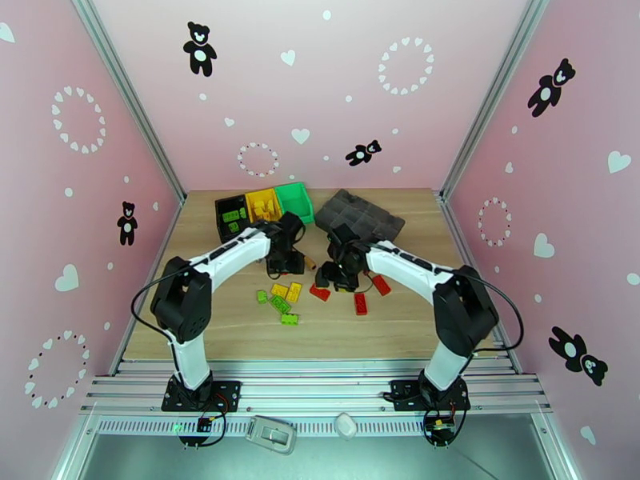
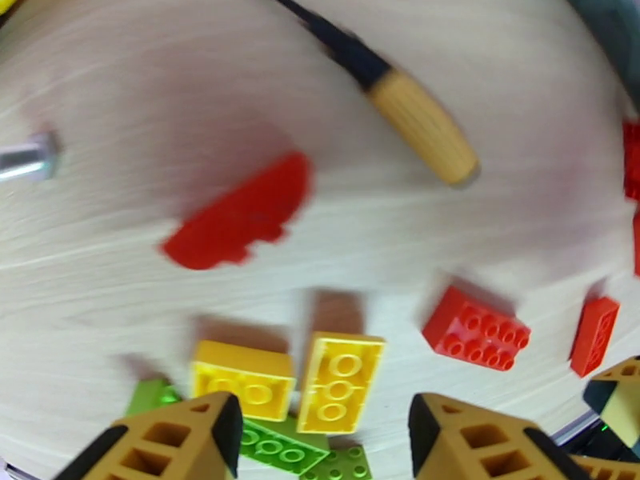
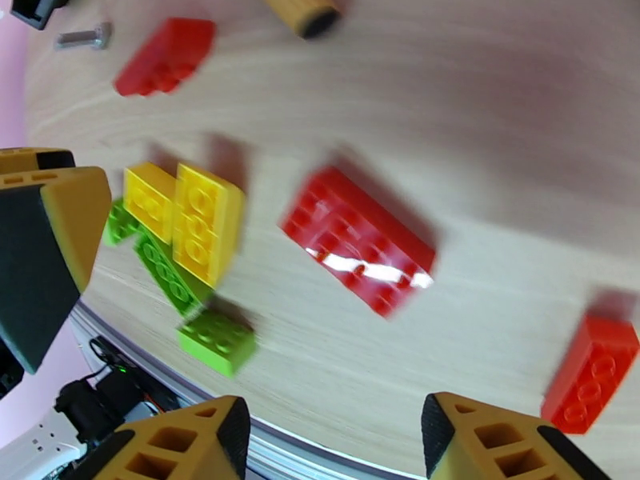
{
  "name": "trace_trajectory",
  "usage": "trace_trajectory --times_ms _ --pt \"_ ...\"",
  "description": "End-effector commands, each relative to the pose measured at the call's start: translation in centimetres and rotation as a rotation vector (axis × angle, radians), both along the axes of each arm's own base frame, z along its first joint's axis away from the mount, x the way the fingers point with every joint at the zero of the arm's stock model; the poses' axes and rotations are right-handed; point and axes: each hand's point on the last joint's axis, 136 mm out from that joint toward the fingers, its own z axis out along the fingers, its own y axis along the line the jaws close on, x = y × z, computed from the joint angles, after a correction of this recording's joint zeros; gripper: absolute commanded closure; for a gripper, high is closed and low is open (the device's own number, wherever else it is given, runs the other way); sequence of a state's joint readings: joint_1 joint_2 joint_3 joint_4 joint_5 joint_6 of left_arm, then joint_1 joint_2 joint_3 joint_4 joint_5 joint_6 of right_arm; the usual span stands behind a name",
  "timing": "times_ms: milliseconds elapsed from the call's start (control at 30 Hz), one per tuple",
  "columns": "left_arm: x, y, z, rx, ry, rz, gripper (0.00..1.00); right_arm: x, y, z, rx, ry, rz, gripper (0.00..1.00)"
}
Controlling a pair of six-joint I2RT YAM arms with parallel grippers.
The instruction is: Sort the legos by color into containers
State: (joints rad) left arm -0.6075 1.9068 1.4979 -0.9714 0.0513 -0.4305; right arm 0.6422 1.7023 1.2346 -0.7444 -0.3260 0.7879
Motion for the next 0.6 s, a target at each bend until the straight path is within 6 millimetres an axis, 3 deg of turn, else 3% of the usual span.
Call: trace_trajectory --times_ms 0,233,567 --pt "0.1 -0.8 -2.1 0.058 0.008 -0.05 0.41 -0.8 -1.1 1.1 -0.005 -0.04 -0.025 0.39" --pt "-0.2 -1.1 -4.6 0.1 0.046 -0.056 0.43 -1.9 -2.1 1.4 -0.005 -0.051 -0.046 0.4" --pt "-1.3 -1.3 -5.8 0.128 0.07 -0.067 0.51 -2.1 -2.2 1.5 0.002 -0.055 -0.043 0.41"
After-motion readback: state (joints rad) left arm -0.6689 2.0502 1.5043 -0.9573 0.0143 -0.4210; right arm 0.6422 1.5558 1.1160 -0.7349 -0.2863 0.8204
